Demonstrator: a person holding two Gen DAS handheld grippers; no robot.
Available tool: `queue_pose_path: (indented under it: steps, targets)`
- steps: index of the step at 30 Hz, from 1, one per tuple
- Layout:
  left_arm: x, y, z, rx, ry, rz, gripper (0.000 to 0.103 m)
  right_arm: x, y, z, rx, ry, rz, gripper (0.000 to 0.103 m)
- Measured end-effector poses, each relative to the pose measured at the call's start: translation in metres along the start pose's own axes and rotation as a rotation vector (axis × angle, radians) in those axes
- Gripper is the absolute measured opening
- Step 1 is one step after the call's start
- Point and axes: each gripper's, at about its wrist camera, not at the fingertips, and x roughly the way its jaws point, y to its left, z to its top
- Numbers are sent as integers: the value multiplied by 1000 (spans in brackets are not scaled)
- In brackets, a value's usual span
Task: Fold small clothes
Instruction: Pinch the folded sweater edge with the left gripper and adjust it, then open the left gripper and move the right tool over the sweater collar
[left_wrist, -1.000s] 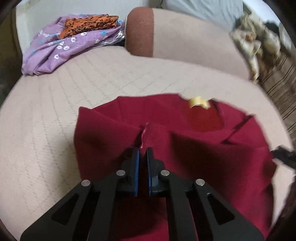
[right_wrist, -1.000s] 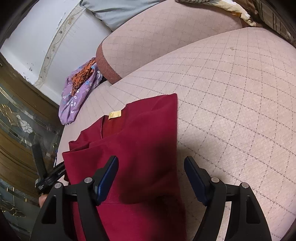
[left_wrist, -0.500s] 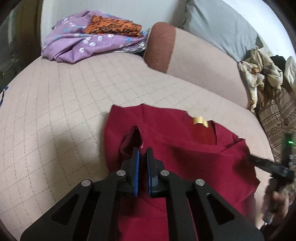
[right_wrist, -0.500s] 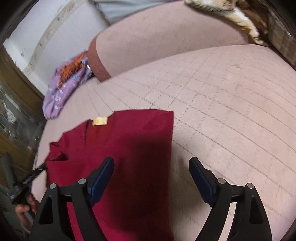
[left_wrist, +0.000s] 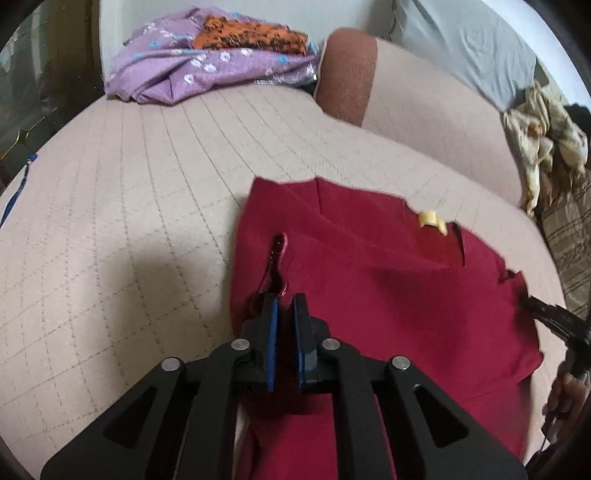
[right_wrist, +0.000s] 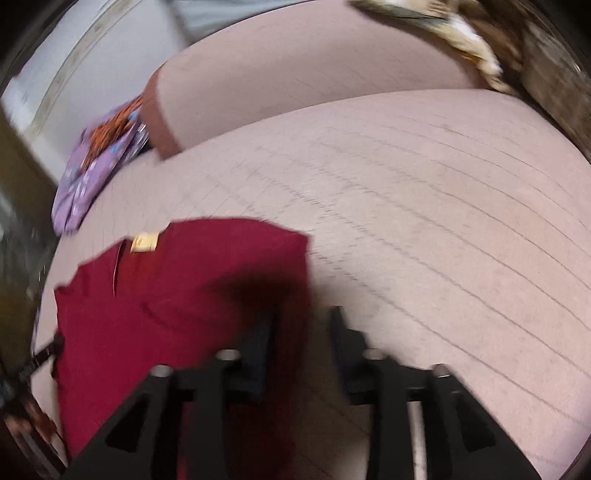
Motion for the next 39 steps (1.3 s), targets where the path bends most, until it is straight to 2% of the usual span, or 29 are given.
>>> queue_pose_path:
  steps: [2, 4, 5, 6, 7, 9, 12, 14, 15, 16, 18, 20, 21, 24, 26, 29, 31, 34, 36, 39]
  targets:
    - [-5, 0, -1, -2, -9, 16, 14, -23, -1, -1, 16, -23, 39, 43]
    - [-7, -2, -2, 3, -18, 24, 30, -42, 11, -7, -25, -32, 122, 43]
    - [-8, -4, -3, 7, -22, 28, 35, -46, 19, -12, -60, -21, 145, 43]
    - [-7, -7, -4, 11, -23, 34, 45, -47, 30, -18, -106, -3, 165, 43]
    - [-6, -8, -4, 15, -23, 39, 50, -47, 40, -25, -150, 16, 178, 43]
    - [-4, -10, -7, 24, -15, 56, 54, -37, 56, -38, -227, 47, 159, 40]
    - [-3, -10, -12, 46, 6, 94, 56, -16, 51, -53, -284, 104, -4, 35]
    - [-7, -4, -15, 35, 7, 111, 56, -16, 38, -61, -294, 89, -75, 30]
    - [-11, -1, -16, 19, 1, 104, 57, -17, 33, -61, -287, 92, -110, 31]
    - [-15, 2, -16, 4, -7, 98, 57, -19, 26, -60, -264, 107, -104, 39]
    - [-24, 4, -15, -13, -34, 102, 58, -30, 18, -54, -189, 105, -19, 39]
    - [-31, 3, -14, -13, -72, 119, 61, -43, 29, -49, -193, 56, 50, 40]
    - [-31, 3, -13, -11, -81, 126, 64, -45, 41, -48, -217, 40, 79, 42]
    - [-24, 2, -13, 0, -67, 137, 65, -38, 86, -43, -275, 35, 213, 43]
    - [-16, 4, -15, 2, -45, 139, 65, -25, 120, -43, -324, 38, 259, 43]
    - [-9, 6, -17, 6, -30, 146, 65, 7, 169, -43, -410, 54, 264, 40]
    - [-5, 8, -18, 2, -24, 146, 67, 31, 193, -49, -447, 76, 212, 38]
    - [-1, 11, -17, -11, -15, 137, 70, 61, 205, -48, -477, 73, 108, 38]
    - [0, 13, -17, -22, -10, 130, 71, 60, 205, -46, -476, 49, 107, 38]
    - [-1, 14, -17, -30, -10, 124, 71, 46, 201, -44, -453, 82, 134, 41]
